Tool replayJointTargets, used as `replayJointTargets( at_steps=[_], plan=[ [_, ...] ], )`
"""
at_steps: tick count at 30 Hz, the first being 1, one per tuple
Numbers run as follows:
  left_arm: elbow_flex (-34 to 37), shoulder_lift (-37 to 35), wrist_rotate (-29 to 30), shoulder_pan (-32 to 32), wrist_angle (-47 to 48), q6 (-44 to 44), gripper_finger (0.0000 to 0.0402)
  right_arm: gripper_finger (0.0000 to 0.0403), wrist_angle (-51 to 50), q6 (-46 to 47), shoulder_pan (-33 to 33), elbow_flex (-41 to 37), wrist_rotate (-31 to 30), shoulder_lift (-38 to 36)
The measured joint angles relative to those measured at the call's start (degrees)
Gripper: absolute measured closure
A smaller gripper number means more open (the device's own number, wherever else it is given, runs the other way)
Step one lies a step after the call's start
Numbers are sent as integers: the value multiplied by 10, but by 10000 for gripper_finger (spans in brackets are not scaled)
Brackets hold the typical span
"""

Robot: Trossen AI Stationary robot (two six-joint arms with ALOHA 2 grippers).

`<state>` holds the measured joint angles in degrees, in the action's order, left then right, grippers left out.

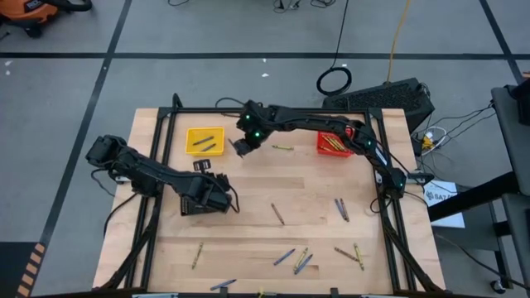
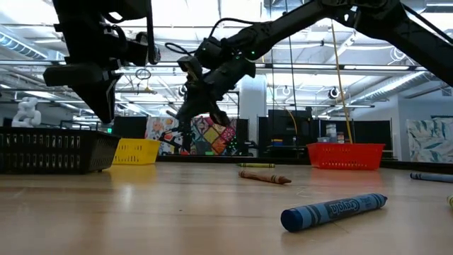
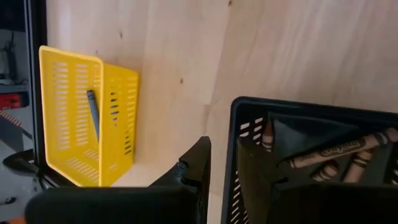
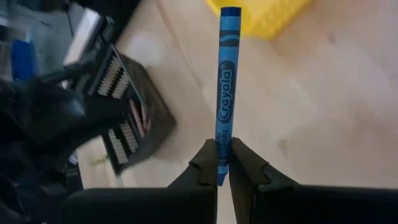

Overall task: Sort crayons
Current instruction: Put the blue crayon into the yellow bin

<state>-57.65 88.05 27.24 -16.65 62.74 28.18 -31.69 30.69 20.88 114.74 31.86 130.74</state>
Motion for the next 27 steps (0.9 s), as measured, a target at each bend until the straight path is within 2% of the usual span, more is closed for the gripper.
replayJointTargets(
  at_steps=[7, 12, 17, 23, 27],
  plan=[
    [-27, 0, 1, 3, 3, -18, 333, 403, 62, -21, 18, 0, 14, 0],
    [-51, 0, 27, 3, 8, -35, 333, 403, 78, -56, 28, 0, 15, 0],
    [-73, -4, 36, 3, 62, -33, 333, 403, 104, -95, 36, 0, 14, 0],
    [-75, -57, 49, 7, 164, 49, 333, 403, 158, -106, 39, 0, 13, 0],
    [-75, -104, 51, 7, 175, 77, 333, 403, 172, -116, 39, 0, 13, 0]
  ],
)
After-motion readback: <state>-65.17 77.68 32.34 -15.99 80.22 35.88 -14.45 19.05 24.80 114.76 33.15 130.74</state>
